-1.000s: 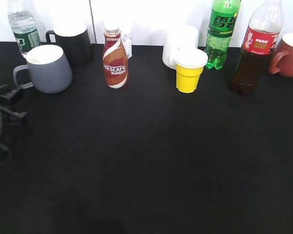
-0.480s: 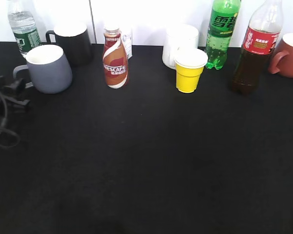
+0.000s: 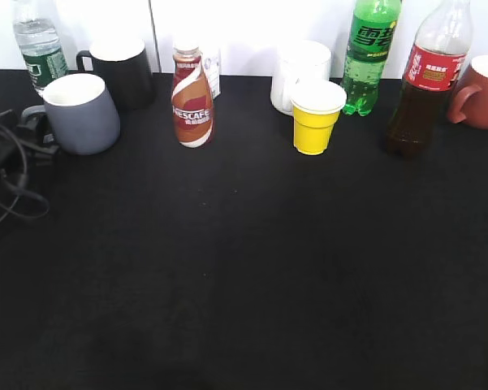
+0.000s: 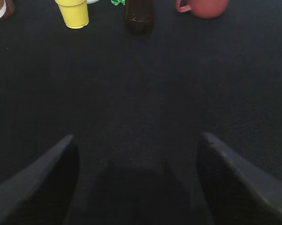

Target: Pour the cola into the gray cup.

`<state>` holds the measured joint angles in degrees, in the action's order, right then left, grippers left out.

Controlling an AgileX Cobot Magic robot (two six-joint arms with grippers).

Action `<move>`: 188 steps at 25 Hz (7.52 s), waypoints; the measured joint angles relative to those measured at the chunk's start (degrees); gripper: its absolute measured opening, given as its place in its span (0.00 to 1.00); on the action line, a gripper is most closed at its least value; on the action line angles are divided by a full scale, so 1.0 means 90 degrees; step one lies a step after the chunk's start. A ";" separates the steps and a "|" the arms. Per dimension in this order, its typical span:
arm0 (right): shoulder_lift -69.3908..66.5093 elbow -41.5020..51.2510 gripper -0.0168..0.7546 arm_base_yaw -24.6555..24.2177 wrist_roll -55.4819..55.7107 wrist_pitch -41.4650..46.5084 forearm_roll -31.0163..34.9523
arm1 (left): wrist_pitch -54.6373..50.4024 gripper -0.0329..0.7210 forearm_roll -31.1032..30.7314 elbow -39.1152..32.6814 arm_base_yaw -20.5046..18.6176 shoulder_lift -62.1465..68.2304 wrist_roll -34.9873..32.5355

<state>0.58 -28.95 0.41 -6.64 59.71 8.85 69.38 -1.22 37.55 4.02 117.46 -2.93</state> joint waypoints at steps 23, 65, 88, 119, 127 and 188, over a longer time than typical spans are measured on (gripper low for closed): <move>0.0000 0.0000 0.79 0.0000 0.0000 0.0000 0.0098 | -0.0248 0.12 -0.0394 0.0278 -0.0132 0.0042 -0.0077; -0.8806 0.0998 0.67 0.0006 -0.0085 -1.2665 -0.1566 | -0.3607 0.12 -0.2642 -0.0006 -0.0114 -0.3656 0.1547; -1.2014 -0.0133 0.67 0.0006 0.1321 -1.4329 -0.2682 | -0.3561 0.12 -0.3017 -0.0006 -0.0114 -0.3717 0.1552; -1.2612 -0.1140 0.84 0.0181 0.2601 -1.4037 -0.2601 | -0.3560 0.12 -0.3265 -0.0006 -0.0114 -0.3717 0.1552; -1.2636 -0.1195 0.82 0.0188 0.2601 -1.3932 -0.2702 | -0.3560 0.12 -0.3265 -0.0006 -0.0114 -0.3717 0.1546; -0.8431 -0.2400 0.48 0.1530 0.8044 -0.9233 -1.2638 | -0.0289 0.12 -0.7536 0.1659 0.0452 -0.1992 0.3972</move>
<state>-75.30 -50.55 14.19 65.76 -23.40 -104.89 66.78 -69.04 52.48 8.09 99.53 32.82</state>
